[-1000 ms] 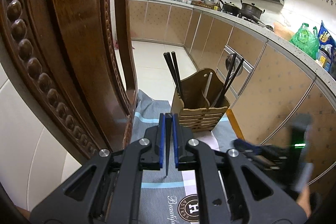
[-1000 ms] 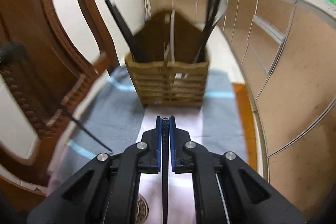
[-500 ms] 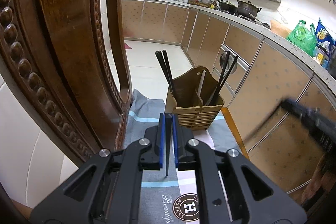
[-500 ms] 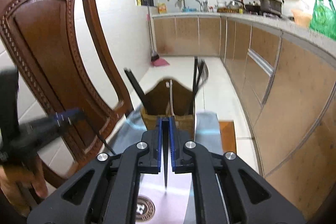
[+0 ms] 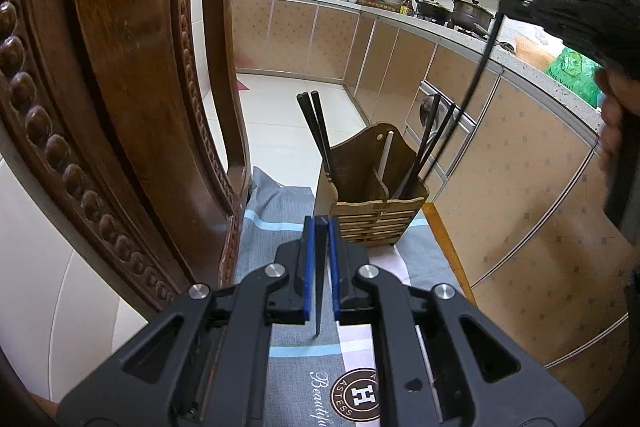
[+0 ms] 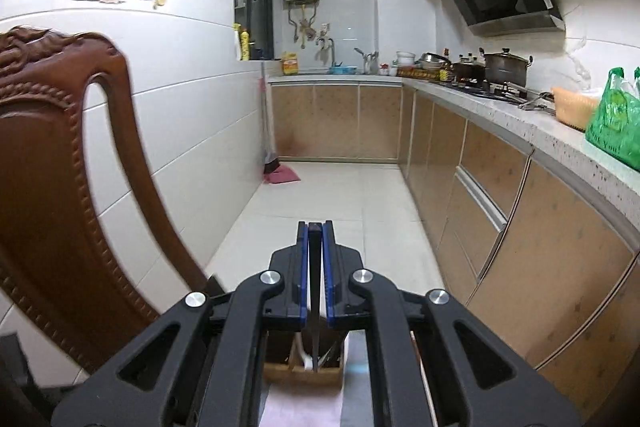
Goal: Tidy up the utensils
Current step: 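Lift the chopstick into the holder and open the right tool while the left holds its chopstick, then lower the held chopstick into the holder and open the left tool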
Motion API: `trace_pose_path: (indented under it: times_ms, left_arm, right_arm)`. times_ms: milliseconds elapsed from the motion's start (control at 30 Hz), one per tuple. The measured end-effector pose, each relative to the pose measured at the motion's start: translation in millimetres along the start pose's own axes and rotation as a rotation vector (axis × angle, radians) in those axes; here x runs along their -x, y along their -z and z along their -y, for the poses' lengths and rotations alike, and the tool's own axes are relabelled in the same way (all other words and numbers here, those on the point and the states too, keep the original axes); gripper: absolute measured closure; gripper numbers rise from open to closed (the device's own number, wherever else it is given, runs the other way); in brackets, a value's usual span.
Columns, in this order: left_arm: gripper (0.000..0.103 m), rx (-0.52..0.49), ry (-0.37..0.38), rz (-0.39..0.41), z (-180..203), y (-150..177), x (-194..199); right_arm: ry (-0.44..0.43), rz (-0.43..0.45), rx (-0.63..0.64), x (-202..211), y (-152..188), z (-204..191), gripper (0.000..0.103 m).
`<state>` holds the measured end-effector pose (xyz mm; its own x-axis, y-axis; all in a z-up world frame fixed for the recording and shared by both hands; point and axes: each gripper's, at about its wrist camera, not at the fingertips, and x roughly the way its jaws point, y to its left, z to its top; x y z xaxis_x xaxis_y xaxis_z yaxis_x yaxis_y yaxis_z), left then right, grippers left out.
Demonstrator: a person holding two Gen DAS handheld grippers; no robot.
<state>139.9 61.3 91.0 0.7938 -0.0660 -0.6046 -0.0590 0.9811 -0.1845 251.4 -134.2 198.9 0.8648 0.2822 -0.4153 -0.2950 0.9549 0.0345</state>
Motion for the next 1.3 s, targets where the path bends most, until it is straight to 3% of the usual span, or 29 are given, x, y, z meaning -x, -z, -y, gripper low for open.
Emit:
trace_pose_path:
  times_ms: [167,433,467,567,600,700,767,900,967,1033,1133,1300]
  left_arm:
    - [0.096,-0.002,0.004,-0.004,1.5,-0.3,-3.5]
    - [0.096,-0.004,0.002,-0.007,1.9,-0.4,-6.4]
    - [0.096,-0.004,0.001,-0.006,1.7,-0.3,-6.7]
    - [0.096,-0.003,0.000,-0.007,0.1,0.4,-6.6]
    - [0.096,-0.002,0.003,-0.009,-0.3,0.8,-7.1]
    - [0.096,0.007,0.007,-0.007,-1.6,1.6,-6.0]
    - [0.096,0.012,0.005,-0.001,-1.4,1.9,-4.7]
    - [0.096,-0.001,-0.019,0.017,3.7,5.3,-1.2]
    - [0.096,-0.006,-0.033,0.021,5.9,8.0,0.4]
    - [0.096,-0.017,-0.044,0.019,9.2,10.3,2.3]
    - [0.096,-0.030,-0.065,0.037,16.2,10.1,11.8]
    - [0.096,-0.016,-0.057,0.056,31.6,-4.7,26.6]
  right_arm:
    - [0.032,-0.029,-0.012,-35.3,1.3,4.7,0.096]
    - [0.010,-0.185,-0.041,-93.2,56.3,13.2,0.094]
    - [-0.002,-0.193,-0.043,-91.7,62.4,14.6,0.084]
    - [-0.020,-0.167,-0.059,-67.0,82.5,21.1,0.037]
    - [-0.019,-0.129,-0.069,-50.2,91.8,25.2,0.027]
    - [-0.038,-0.034,-0.104,-1.5,132.4,38.3,0.009]
    - [-0.045,-0.003,-0.154,27.1,176.2,51.7,0.007]
    - [-0.027,-0.043,-0.250,52.8,255.9,75.3,0.007]
    - [0.022,-0.135,-0.299,48.1,283.8,83.9,0.007]
    - [-0.078,-0.190,-0.327,37.7,286.7,85.5,0.007]
    - [-0.037,-0.176,-0.255,34.8,287.9,82.8,0.007]
    - [-0.074,-0.191,-0.317,35.1,284.6,95.0,0.007]
